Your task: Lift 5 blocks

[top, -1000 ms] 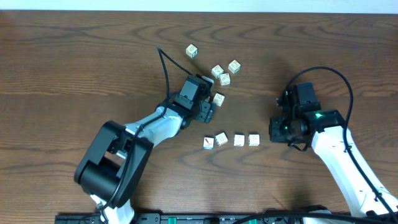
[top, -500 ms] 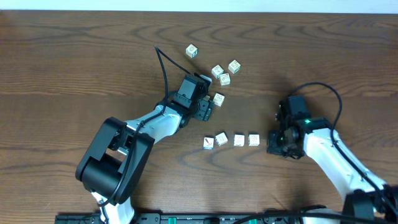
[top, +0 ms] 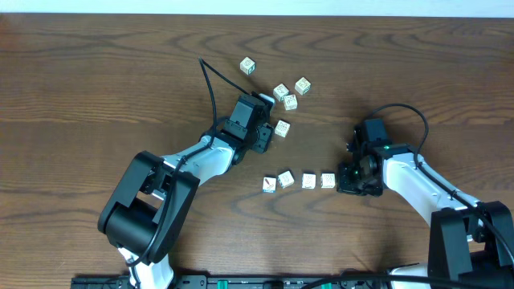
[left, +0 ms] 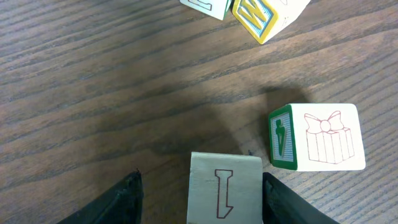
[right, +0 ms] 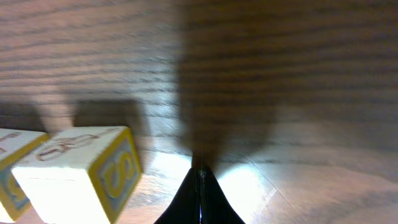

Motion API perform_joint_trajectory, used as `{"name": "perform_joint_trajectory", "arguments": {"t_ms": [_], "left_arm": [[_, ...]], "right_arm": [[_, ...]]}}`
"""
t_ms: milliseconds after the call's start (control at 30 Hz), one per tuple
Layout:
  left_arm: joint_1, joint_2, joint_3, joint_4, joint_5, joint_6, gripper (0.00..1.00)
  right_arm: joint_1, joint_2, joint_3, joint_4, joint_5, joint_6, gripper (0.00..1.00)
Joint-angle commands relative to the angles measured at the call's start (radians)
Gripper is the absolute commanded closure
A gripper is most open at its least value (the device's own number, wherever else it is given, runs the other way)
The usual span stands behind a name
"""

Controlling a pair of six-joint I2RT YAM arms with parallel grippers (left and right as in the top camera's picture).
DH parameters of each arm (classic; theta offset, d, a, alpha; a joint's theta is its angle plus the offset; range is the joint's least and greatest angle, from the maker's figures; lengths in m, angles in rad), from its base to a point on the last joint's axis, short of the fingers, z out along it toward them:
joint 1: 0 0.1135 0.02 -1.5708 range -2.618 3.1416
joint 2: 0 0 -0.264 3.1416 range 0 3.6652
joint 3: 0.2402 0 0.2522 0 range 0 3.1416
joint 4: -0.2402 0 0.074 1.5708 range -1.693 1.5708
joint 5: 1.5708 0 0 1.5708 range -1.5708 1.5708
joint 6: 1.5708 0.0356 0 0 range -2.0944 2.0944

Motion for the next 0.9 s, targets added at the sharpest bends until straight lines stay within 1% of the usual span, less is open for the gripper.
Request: {"name": "perform_joint_trajectory", "arguments": {"t_ms": [0,100,200,300,500,633,733,800,867], "left_arm": [[0.005,0.011,0.02,0.002,0.003,0.003,0.41],[0.004,0.012,0.02,0.002,0.003,0.003,0.41],[0.004,0.019,0.02,0.002,0.003,0.003,0.45],[0.004,0.034,0.02,0.002,0.003,0.003,0.46],[0.004,0.048,0.02,0.002,0.003,0.003,0.47],[0.004,0.048,0.02,0.009,0.003,0.002,0.51],[0.004,0.048,0.02,0.01,0.003,0.002,0.58],[0.004,0.048,0.02,0.009,0.006,-0.001,0.6],[0.004,0.048,0.02,0.01,0.014,-0.001,0.6]], "right_arm": [[-0.01,0.057,-0.032,0.018,-0.045,-0.059,0.99],[-0.01,0.057,-0.032,0.025,-0.098,-0.093,0.99],[-0.006,0.057,-0.032,0.026,-0.115,-0.11,0.99],[0.01,0.057,-0.032,0.033,-0.171,-0.151,0.99],[0.023,0.057,-0.032,0.042,-0.164,-0.152,0.99],[0.024,0.057,-0.031,0.044,-0.164,-0.153,0.99],[0.024,0.057,-0.031,0.045,-0.164,-0.157,0.99],[0.024,0.057,-0.031,0.051,-0.158,-0.156,0.99],[0.023,0.057,-0.031,0.05,-0.109,-0.132,0.99]]}}
